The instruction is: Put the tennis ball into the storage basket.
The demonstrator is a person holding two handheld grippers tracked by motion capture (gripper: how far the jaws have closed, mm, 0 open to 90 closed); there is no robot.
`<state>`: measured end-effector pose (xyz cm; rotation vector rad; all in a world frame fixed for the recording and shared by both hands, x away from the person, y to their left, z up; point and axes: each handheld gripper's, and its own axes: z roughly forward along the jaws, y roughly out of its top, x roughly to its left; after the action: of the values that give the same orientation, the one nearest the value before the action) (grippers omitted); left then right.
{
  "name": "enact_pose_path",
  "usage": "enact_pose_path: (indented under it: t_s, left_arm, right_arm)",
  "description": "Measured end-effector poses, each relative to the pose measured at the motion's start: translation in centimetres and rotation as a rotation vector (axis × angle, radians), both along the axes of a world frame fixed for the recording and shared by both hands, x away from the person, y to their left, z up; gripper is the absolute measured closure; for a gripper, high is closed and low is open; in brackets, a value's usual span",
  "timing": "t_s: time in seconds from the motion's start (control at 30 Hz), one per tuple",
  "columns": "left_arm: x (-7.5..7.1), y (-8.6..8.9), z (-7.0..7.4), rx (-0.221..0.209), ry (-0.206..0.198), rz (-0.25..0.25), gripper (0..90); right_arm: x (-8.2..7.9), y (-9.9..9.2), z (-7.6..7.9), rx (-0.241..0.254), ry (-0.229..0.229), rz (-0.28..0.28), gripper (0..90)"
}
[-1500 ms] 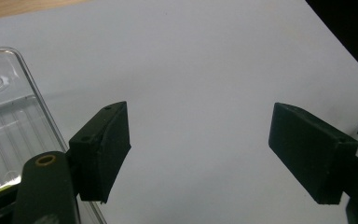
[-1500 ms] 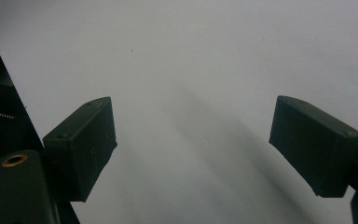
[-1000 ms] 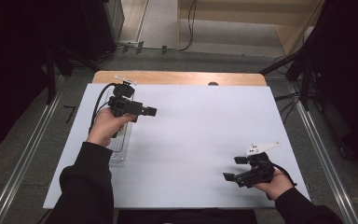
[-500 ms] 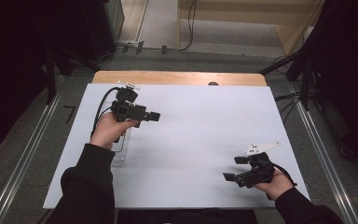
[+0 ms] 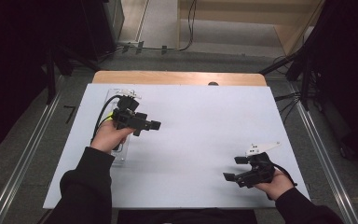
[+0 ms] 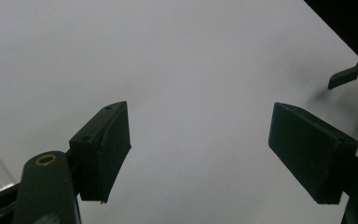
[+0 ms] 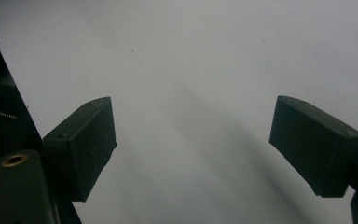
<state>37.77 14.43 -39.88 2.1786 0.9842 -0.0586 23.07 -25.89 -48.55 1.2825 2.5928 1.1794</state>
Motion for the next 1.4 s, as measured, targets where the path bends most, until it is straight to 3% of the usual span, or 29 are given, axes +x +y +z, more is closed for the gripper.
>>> enact_pose_path:
  t_s: [0.67, 0.83, 1.4]
  left_arm:
    - [-2.5, 0.3, -1.2, 0.022, -0.028, -0.05, 21.0]
    - [-3.2, 0.2, -1.2, 0.001, -0.046, -0.062, 21.0]
    - [-5.4, 0.5, -2.1, 0.009, -0.108, -0.062, 21.0]
  right_arm:
    - [0.0, 0.0, 0.0, -0.002, -0.001, -0.002, 12.5]
    - [0.0, 0.0, 0.0, -0.001, -0.001, -0.002, 12.5]
    - [0.0, -0.1, 0.0, -0.003, 0.0, -0.006, 12.5]
